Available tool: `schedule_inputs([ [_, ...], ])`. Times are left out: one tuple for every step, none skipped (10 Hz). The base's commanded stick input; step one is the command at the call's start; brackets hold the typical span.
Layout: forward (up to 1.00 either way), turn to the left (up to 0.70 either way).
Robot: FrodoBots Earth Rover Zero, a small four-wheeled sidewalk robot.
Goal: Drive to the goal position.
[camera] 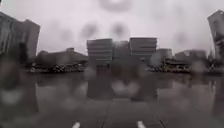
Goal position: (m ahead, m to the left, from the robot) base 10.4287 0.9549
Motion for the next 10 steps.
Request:
schedule_inputs([
  [0.7,0.0],
  [0.7,0.0],
  [0.7,0.0],
  [0.7,0.0],
  [0.7,0.0],
  [0.7,0.0],
  [0.7,0.0],
  [0.7,0.0],
  [0.7,0.0],
  [0.7,0.0],
])
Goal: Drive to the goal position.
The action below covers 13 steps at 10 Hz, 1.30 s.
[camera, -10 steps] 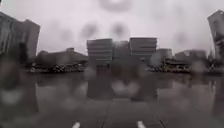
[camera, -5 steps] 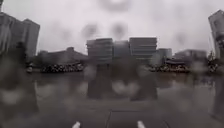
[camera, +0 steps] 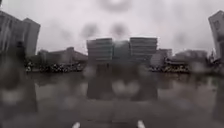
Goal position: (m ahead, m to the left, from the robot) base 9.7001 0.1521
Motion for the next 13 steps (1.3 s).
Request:
schedule_inputs([
  [0.7,0.0],
  [0.7,0.0],
  [0.7,0.0],
  [0.7,0.0],
  [0.7,0.02],
  [0.69,0.07],
  [0.69,0.12],
  [0.69,0.1],
  [0.7,0.04],
  [0.7,0.02],
  [0.7,0.0],
  [0.7,0.0],
  [0.7,0.0],
])
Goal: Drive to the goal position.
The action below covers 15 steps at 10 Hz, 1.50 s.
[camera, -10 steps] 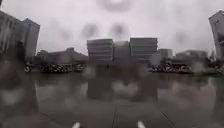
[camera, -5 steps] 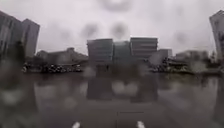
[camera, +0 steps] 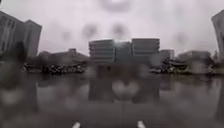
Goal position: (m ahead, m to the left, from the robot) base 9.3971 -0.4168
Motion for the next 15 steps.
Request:
schedule_inputs([
  [0.69,0.0],
  [0.69,0.0],
  [0.69,0.0],
  [0.7,0.0],
  [0.7,0.0],
  [0.7,0.0],
  [0.7,0.0],
  [0.7,0.0],
  [0.7,0.0],
  [0.7,0.0],
  [0.7,0.0],
  [0.7,0.0],
  [0.7,0.0],
  [0.7,0.0],
  [0.7,0.0],
])
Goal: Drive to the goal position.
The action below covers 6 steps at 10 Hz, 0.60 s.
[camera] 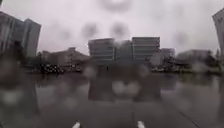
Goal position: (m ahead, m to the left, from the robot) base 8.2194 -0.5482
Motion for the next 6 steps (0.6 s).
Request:
schedule_inputs([
  [0.7,0.0],
  [0.7,0.0],
  [0.7,0.0],
  [0.7,0.0],
  [0.7,0.0],
  [0.7,0.0],
])
